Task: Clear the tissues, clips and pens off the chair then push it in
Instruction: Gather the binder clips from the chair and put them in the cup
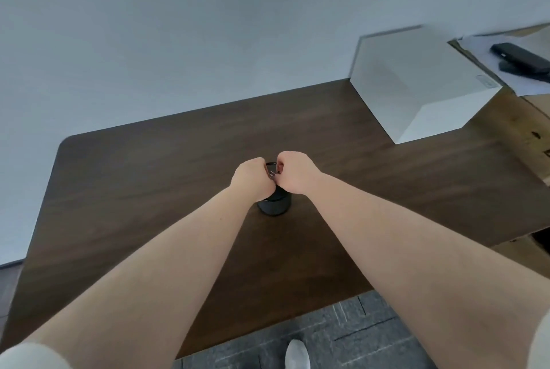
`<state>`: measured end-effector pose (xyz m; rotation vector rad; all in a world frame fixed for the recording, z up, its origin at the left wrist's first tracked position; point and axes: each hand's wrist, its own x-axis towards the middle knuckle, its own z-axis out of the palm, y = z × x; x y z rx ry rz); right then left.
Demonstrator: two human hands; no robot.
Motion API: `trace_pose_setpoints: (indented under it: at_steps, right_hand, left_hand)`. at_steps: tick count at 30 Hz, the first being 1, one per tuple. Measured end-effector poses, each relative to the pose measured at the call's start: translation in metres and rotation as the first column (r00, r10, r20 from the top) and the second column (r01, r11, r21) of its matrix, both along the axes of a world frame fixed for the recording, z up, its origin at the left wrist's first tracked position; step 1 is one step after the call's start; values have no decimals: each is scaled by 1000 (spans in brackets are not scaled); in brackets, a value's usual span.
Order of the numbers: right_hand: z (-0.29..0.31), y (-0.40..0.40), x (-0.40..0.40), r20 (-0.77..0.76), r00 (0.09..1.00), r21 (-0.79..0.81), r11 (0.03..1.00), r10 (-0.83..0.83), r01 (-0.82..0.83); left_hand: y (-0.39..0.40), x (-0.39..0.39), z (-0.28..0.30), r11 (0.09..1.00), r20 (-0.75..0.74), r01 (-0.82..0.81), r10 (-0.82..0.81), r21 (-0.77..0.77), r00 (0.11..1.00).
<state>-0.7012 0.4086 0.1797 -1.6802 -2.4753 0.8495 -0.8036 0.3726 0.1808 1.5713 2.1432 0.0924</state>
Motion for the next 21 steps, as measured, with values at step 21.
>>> trace_pose_setpoints:
  at_steps: [21]
  right_hand:
    - [3, 12, -20, 135, 986, -63, 994, 102, -94]
  left_hand:
    - [19, -13, -18, 994, -44, 113, -113, -8, 993]
